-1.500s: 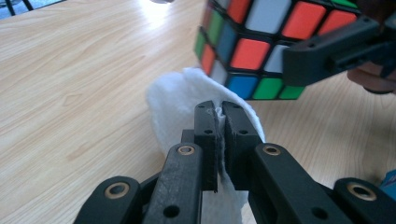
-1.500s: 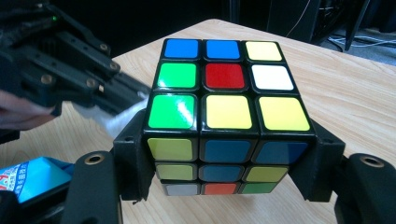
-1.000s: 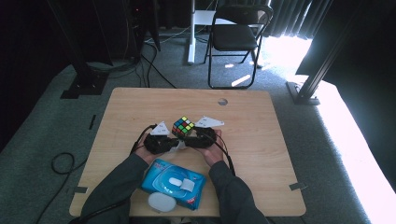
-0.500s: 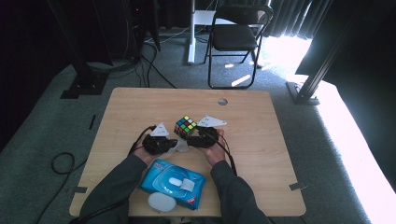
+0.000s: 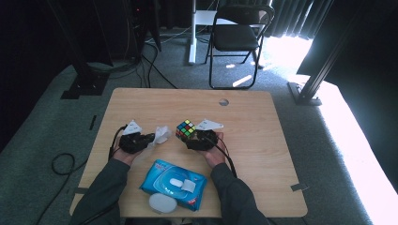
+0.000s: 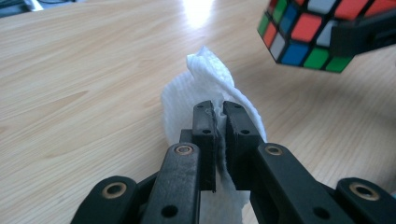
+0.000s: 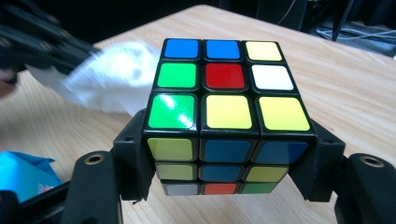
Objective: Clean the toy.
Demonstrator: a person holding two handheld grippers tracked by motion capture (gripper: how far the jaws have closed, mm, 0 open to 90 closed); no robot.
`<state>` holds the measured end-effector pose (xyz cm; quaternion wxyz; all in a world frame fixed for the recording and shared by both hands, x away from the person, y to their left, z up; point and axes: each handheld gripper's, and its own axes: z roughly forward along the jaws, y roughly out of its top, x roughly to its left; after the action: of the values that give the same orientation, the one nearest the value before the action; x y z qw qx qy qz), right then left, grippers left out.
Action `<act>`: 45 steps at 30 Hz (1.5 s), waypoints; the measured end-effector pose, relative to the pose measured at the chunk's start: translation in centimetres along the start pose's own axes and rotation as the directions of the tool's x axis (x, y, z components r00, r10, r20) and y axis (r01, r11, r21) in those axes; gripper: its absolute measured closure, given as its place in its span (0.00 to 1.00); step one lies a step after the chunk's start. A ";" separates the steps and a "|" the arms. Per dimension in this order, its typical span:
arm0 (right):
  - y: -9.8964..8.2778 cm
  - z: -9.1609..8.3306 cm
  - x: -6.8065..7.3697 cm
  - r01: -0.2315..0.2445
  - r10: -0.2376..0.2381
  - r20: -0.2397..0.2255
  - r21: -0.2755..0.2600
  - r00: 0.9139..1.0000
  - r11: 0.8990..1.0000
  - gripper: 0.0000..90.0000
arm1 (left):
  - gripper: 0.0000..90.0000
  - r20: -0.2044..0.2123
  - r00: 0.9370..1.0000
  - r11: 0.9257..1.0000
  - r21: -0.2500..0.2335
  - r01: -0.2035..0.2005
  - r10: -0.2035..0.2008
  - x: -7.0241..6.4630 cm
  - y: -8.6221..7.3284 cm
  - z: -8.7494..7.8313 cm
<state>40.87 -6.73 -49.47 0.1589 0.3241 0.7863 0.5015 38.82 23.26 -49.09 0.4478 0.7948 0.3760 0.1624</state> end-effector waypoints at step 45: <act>-3.2 3.4 1.1 0.025 -0.038 0.075 0.162 0.996 0.986 0.32 | 0.91 -0.008 1.000 1.000 0.010 0.012 -0.012 -0.1 -1.0 -0.4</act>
<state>40.89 -4.59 -53.77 0.1708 0.3428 0.8224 0.4207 38.07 23.76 -49.74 0.4433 0.7941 0.3832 0.1612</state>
